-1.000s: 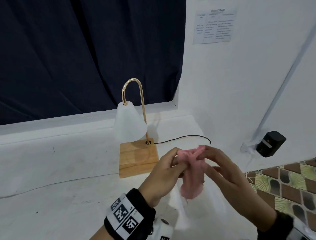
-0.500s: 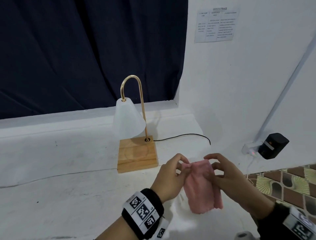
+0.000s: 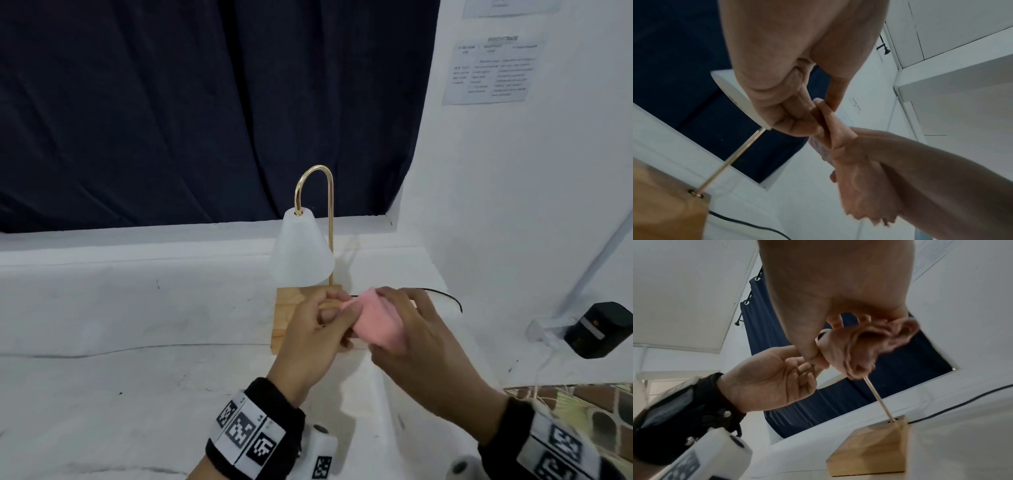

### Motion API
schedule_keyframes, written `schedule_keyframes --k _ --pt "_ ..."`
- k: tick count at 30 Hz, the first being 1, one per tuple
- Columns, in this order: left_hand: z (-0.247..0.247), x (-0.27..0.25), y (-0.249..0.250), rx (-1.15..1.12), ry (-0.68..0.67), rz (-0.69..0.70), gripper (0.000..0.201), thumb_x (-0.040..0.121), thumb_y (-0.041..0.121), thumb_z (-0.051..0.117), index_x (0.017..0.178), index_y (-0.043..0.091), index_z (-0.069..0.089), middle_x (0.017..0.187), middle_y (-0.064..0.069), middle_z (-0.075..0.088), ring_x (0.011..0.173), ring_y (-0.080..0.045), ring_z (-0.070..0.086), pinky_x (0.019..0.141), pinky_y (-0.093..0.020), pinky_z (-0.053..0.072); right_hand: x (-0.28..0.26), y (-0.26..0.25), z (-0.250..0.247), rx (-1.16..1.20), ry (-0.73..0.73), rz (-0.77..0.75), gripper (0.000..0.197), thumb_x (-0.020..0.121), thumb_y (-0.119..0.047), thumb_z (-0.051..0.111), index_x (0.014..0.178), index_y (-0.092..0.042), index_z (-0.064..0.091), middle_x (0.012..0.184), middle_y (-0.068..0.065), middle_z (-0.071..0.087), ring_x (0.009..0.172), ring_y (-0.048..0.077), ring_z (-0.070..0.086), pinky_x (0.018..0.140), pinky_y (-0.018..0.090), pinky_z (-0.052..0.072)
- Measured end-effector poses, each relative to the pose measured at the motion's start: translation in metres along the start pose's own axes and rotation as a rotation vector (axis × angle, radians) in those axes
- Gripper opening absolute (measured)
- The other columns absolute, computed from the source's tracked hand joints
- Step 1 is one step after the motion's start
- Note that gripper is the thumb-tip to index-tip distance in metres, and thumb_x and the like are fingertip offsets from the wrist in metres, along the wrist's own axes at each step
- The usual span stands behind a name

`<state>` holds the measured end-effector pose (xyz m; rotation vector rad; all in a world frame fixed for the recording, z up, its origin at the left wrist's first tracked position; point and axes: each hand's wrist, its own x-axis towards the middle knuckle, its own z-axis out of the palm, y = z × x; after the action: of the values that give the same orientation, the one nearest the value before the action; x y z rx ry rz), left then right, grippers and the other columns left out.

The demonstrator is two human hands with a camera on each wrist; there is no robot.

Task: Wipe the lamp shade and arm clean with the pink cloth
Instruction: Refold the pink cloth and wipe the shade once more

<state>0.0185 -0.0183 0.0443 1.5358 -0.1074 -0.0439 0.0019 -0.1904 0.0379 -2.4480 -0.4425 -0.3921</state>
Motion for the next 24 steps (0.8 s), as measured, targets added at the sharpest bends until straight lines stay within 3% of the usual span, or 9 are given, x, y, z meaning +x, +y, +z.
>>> schedule_keyframes --k 2,4,7,9,11,13,15,18,24 --pt "-0.021 -0.001 0.002 0.028 0.026 0.039 0.018 0.097 0.025 0.065 0.107 0.011 0.066 0.081 -0.001 0.075 0.079 -0.014 0.071 0.07 -0.025 0.051 0.008 -0.007 0.012 0.001 0.052 -0.09 0.05 0.078 -0.014 0.063 0.124 -0.024 0.047 0.115 -0.013 0.043 0.094 0.025 0.064 0.072 0.037 0.057" --pt "-0.048 0.002 -0.006 0.087 0.053 0.049 0.018 0.099 0.03 0.061 0.103 0.014 0.068 0.092 0.001 0.078 0.088 -0.014 0.074 0.073 -0.019 0.05 0.015 -0.011 0.023 0.09 0.045 -0.02 0.045 0.084 -0.026 0.048 0.129 -0.024 0.051 0.117 -0.009 0.051 0.1 0.021 0.06 0.083 0.037 0.054" --pt "-0.093 0.02 -0.04 0.447 0.077 0.031 0.012 0.1 0.033 0.059 0.101 0.021 0.064 0.099 0.014 0.074 0.101 -0.017 0.069 0.076 -0.014 0.045 0.03 -0.018 0.032 0.125 0.171 -0.043 0.053 0.091 -0.016 0.057 0.141 -0.021 0.041 0.121 -0.009 0.055 0.105 0.023 0.057 0.089 0.034 0.048" --pt "-0.116 0.037 -0.066 0.892 -0.067 -0.025 0.031 0.1 0.043 0.053 0.125 0.024 0.055 0.134 0.014 0.059 0.129 -0.021 0.052 0.096 -0.025 0.042 0.051 -0.03 0.032 0.079 0.302 -0.138 0.061 0.09 -0.004 0.066 0.143 -0.02 0.04 0.121 -0.01 0.053 0.105 0.025 0.053 0.089 0.036 0.046" --pt "-0.129 0.055 -0.087 1.25 -0.241 -0.092 0.066 0.101 0.055 0.041 0.155 0.021 0.025 0.166 0.005 0.018 0.153 -0.02 0.014 0.116 -0.043 0.024 0.081 -0.042 0.033 -0.07 0.387 -0.284 0.055 0.089 -0.003 0.06 0.141 -0.016 0.048 0.137 0.001 0.057 0.119 0.031 0.05 0.097 0.044 0.047" --pt "-0.136 0.069 -0.099 1.424 -0.357 -0.123 0.083 0.098 0.065 0.032 0.161 0.02 -0.001 0.168 0.006 -0.012 0.155 -0.016 -0.008 0.121 -0.05 0.009 0.112 -0.052 0.036 -0.283 0.378 -0.377 0.051 0.087 -0.005 0.055 0.138 -0.011 0.055 0.15 0.008 0.052 0.135 0.035 0.044 0.1 0.048 0.043" --pt "-0.139 0.078 -0.105 1.462 -0.432 -0.152 0.09 0.095 0.072 0.026 0.159 0.021 -0.01 0.167 0.007 -0.019 0.154 -0.014 -0.014 0.122 -0.05 0.001 0.136 -0.06 0.043 -0.471 0.266 -0.432 0.06 0.081 0.001 0.056 0.14 -0.006 0.054 0.157 0.009 0.046 0.146 0.031 0.032 0.106 0.052 0.035" --pt "-0.144 0.084 -0.107 1.508 -0.475 -0.135 0.093 0.095 0.073 0.025 0.159 0.017 -0.011 0.167 0.004 -0.019 0.153 -0.013 -0.017 0.123 -0.048 -0.005 0.148 -0.06 0.061 -0.671 0.111 -0.5 0.061 0.085 -0.002 0.034 0.144 0.002 0.048 0.157 0.017 0.044 0.152 0.032 0.026 0.122 0.063 0.015" --pt "-0.148 0.09 -0.119 1.385 -0.526 -0.097 0.091 0.099 0.066 0.03 0.158 0.01 -0.012 0.166 -0.004 -0.019 0.154 -0.015 -0.014 0.125 -0.035 -0.001 0.125 -0.045 0.083 -0.768 0.024 -0.63 0.053 0.091 -0.001 0.039 0.141 0.008 0.051 0.152 0.027 0.047 0.146 0.037 0.041 0.127 0.047 0.009"
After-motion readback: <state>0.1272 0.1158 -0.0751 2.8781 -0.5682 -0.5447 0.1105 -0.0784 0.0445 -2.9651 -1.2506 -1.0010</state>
